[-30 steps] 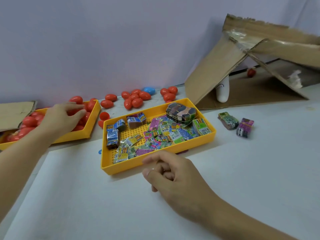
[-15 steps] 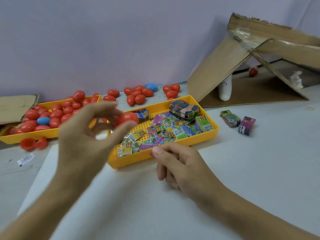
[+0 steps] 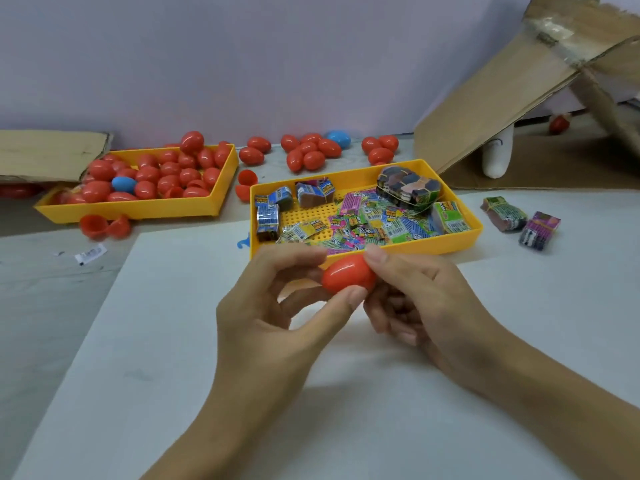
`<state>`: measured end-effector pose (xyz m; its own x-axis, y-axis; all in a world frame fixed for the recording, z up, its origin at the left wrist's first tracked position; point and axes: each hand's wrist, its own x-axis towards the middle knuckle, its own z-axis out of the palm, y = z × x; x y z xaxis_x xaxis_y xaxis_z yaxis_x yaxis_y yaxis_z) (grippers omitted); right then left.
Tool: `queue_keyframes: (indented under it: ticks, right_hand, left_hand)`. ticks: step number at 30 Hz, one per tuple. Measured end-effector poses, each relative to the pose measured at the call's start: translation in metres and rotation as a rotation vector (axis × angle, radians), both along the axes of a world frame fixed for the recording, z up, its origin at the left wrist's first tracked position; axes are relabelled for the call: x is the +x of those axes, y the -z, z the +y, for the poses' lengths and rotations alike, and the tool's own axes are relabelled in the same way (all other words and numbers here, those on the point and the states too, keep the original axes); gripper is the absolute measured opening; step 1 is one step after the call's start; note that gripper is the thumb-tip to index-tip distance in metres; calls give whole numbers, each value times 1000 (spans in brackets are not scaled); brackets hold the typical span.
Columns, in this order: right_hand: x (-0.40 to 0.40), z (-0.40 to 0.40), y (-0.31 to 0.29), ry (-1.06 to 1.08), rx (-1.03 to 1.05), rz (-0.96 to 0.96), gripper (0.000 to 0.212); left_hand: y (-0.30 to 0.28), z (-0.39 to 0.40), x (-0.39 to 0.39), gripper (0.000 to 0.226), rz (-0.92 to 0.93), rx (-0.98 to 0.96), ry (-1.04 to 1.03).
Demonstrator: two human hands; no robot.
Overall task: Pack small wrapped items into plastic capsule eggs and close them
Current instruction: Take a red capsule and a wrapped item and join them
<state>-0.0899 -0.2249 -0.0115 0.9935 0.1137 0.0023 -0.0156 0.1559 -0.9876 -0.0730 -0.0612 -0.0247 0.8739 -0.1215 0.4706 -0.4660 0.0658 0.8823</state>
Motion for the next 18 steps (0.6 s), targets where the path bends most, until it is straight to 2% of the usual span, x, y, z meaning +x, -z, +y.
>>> queue_keyframes:
  ticks: [3,7,11,15,18]
  right_hand:
    - [-3,-2,3,14,2,-50,37]
    - [-7,-1,5,-10,-60,-129,25]
    - [-7,-2,9,-10,-112,-183,32]
    - [-5,-2,11,14,-133,-210,43]
    - [-5,-3,9,20,-76,-164,43]
  left_hand:
    - [-2,1,-1,24,251,-88,0]
    - [-5,4,0,47,498,-175,164]
    - [-5,4,2,46,511,-137,168]
    - [-4,3,1,27,408,-153,162]
    - [-1,3,-1,25,324,-156,139]
